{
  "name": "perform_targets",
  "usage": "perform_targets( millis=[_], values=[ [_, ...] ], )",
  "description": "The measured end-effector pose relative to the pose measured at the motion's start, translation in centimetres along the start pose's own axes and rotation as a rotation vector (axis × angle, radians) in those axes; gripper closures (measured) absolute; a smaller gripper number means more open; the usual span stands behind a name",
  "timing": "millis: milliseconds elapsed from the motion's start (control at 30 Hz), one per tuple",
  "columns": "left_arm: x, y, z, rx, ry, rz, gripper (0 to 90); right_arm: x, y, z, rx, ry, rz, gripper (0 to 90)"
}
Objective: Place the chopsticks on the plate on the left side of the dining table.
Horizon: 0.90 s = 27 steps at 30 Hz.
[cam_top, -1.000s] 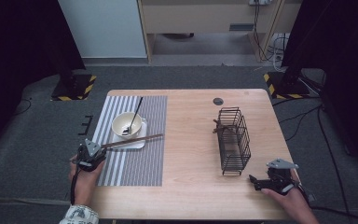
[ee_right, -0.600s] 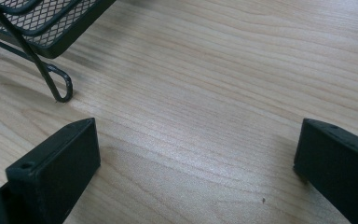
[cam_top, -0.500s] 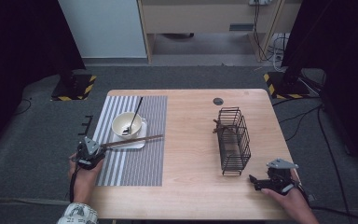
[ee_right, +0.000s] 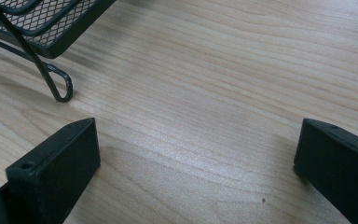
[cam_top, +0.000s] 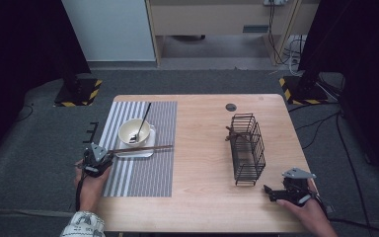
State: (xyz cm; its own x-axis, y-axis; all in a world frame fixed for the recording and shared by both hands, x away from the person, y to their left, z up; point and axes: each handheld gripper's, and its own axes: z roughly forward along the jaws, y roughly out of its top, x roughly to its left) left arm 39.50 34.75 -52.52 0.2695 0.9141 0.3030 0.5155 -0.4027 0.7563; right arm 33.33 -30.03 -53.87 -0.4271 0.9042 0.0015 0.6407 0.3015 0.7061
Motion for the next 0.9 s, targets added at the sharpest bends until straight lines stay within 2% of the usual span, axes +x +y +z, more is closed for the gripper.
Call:
perform_targets(
  millis=[267,667,733,900],
  values=[
    [0.34,0.35,0.24,0.000,-0.013,0.011,59.8,0.00,0.00,0.00,0.000,0.000,0.000,0.2],
    [0.30,0.46,0.25,-0.004,-0.012,0.027,59.7,0.00,0.00,0.00,0.000,0.000,0.000,0.2],
    [0.32,0.44,0.17,0.000,-0.002,0.037,59.7,-0.01,0.00,0.00,-0.001,-0.001,-0.001,0.2],
    [0.68,0.17,0.33,0.012,0.005,0.026,60.7,0.00,0.00,0.00,0.000,0.000,0.000,0.2]
  ],
)
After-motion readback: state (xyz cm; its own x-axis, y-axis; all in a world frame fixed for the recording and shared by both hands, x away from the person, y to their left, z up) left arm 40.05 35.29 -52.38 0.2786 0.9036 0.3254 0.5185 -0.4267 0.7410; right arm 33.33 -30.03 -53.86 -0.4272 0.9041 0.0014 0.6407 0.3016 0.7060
